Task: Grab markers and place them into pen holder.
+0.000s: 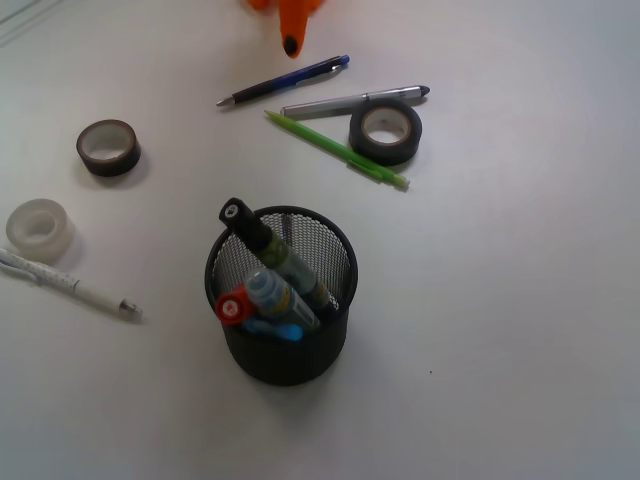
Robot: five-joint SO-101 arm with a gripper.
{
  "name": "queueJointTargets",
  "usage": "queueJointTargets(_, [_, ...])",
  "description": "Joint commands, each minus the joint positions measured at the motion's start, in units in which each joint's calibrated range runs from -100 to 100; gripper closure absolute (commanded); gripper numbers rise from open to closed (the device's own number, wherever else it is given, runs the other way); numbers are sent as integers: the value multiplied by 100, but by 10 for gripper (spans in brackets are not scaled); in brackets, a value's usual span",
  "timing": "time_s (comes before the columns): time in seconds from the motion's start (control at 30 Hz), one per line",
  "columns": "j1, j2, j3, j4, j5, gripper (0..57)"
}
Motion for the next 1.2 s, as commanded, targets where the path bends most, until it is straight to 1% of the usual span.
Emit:
queueJointTargets(0.0, [-20, -1119, 789, 388, 713, 203])
queueJointTargets(0.3, [25, -4332, 3977, -93, 923, 209])
queueJointTargets(0.53, [458, -6381, 6377, -120, 860, 312])
queueJointTargets(0.67, [473, -6423, 6495, 370, 674, 334])
queueJointTargets(0.73, [458, -6381, 6504, 370, 659, 355])
queueJointTargets(0.8, [436, -6381, 6486, 397, 659, 396])
queueJointTargets(1.0, [391, -6381, 6441, 458, 659, 567])
queueJointTargets(1.03, [324, -6381, 6405, 545, 664, 573])
queueJointTargets(1.17, [174, -6381, 6314, 773, 664, 569])
